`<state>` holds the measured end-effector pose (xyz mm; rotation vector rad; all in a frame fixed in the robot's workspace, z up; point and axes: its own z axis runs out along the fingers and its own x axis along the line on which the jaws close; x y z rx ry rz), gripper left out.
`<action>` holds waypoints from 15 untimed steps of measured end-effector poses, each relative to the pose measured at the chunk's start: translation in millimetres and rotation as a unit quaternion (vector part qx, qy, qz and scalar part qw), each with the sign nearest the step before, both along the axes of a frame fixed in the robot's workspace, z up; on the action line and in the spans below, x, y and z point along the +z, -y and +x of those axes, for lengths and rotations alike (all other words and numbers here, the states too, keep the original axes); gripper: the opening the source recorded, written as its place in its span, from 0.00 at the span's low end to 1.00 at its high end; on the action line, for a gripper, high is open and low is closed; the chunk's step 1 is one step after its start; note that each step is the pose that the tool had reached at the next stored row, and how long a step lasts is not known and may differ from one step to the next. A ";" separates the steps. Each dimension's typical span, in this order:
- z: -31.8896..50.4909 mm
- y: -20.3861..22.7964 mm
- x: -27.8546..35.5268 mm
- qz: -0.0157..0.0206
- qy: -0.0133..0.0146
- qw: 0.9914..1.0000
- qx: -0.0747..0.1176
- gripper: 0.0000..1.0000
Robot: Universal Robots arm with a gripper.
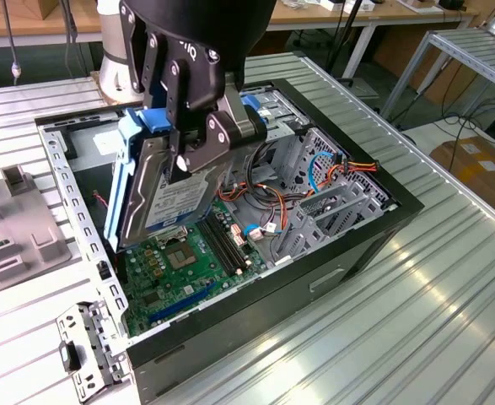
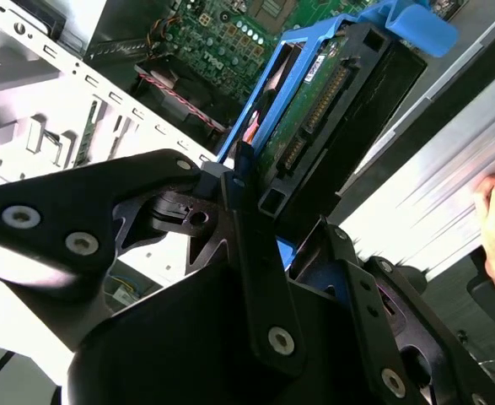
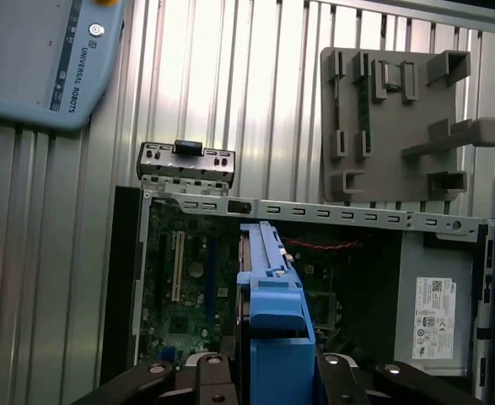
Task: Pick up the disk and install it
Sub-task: 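Pick up the disk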
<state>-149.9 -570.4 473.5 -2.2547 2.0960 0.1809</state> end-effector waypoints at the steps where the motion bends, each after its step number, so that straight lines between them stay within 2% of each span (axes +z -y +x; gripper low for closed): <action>1: 0.7 0.4 -0.1 0.000 0.000 1.000 0.000 0.36; 15: 10.2 5.1 -0.6 0.000 0.000 1.000 0.000 0.36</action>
